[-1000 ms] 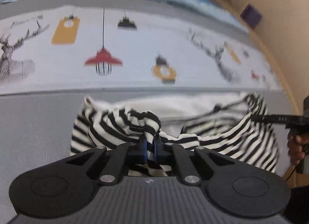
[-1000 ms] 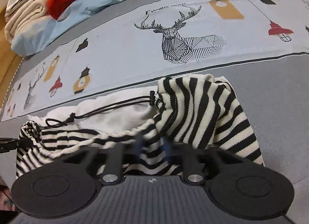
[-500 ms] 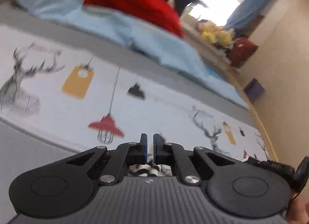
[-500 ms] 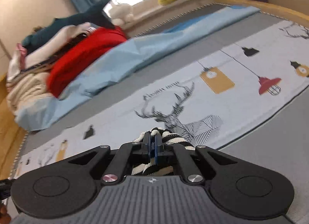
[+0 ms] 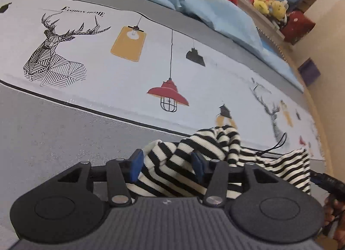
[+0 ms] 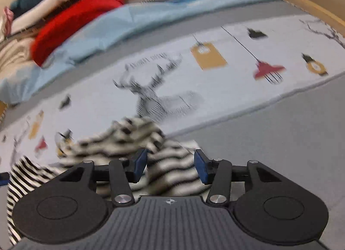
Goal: Fold small clothes
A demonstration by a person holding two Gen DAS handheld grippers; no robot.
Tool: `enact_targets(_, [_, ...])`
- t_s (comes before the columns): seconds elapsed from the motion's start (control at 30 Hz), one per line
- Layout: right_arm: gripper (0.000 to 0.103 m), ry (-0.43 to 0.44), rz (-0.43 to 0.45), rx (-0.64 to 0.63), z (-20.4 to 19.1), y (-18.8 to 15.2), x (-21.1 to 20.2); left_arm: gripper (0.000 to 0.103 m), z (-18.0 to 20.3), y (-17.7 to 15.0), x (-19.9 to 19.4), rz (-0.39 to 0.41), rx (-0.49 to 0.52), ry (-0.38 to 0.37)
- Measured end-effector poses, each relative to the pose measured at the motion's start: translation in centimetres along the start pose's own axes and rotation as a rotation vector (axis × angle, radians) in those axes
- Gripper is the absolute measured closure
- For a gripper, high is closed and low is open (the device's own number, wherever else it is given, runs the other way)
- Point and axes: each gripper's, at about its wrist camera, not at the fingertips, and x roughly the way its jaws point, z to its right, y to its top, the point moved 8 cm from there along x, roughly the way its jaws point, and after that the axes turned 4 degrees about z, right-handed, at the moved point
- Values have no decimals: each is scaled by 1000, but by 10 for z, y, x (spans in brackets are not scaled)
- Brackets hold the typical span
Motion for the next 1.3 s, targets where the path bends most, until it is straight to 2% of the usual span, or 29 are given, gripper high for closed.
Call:
enact_targets(0.13, [52, 41, -41, -11, 1, -12, 7, 28, 11, -4, 10, 15, 47, 2])
enact_targets(0.23, [49, 27, -56, -81, -10, -19, 16, 21, 26, -8, 16, 27, 125, 14])
enact_targets(0.33, [49, -4, -57, -130, -17, -20, 21, 20, 36, -14, 22, 36, 230, 51])
enact_targets(0.37, [53, -9, -53, -134, -18, -19, 21, 27, 38, -15, 22, 48, 263, 64])
enact_targets(0.4, [63, -10, -49, -135, -18, -18, 21, 35, 39, -16, 22, 54, 283, 66])
enact_targets(0.47, [77, -16, -36, -132, -19, -15, 19, 87, 36, -15, 20, 39, 308, 58])
enact_targets(0.5, [84, -16, -31, -125, -17, -13, 19, 88, 34, -13, 18, 37, 305, 55])
enact_targets(0.53, [86, -11, -20, -110, -17, -10, 16, 101, 30, -7, 10, 66, 285, 52])
enact_targets(0.6, [91, 0, 29, -82, -16, 2, 8, 100, 23, 11, -11, 167, 245, 75])
enact_targets(0.63, [92, -1, 86, -59, -16, 12, -2, 100, 20, 20, -23, 213, 205, 56])
enact_targets(0.67, [92, 0, 134, -35, -15, 21, -11, 100, 16, 26, -31, 250, 165, 39])
enact_targets(0.7, [92, 4, 175, -19, -16, 29, -18, 100, 16, 27, -32, 255, 158, 38])
enact_targets(0.77, [91, -29, 220, -46, -18, 34, -22, 100, 19, 18, -21, 207, 217, 71])
enact_targets(0.83, [88, -71, 175, -64, -16, 27, -8, 96, 18, 10, -8, 170, 252, 123])
enact_targets(0.9, [74, -111, 113, -46, -9, 17, 8, 89, 8, 8, -5, 142, 214, 148])
enact_targets(0.93, [69, -130, 74, -35, -5, 11, 15, 79, 3, 7, -7, 119, 179, 127])
enact_targets(0.97, [69, -137, 32, -23, -1, 5, 20, 72, -2, 5, -12, 94, 131, 84])
enact_targets(1.03, [67, -129, 23, 6, 3, 3, 12, 70, -8, 1, -26, 72, 78, 31])
enact_targets(1.1, [64, -89, 23, 12, 2, 4, -1, 61, -13, -7, -40, 35, 47, -4])
enact_targets(1.17, [56, -18, -18, -10, -1, -4, -14, 44, -17, -23, -47, -35, 20, -38])
enact_targets(1.23, [56, -1, -72, -41, 2, -20, -24, 43, -20, -45, -45, -130, 33, -40])
enact_targets(1.3, [56, -1, -122, -44, 10, -36, -32, 43, -23, -68, -42, -203, 78, -10])
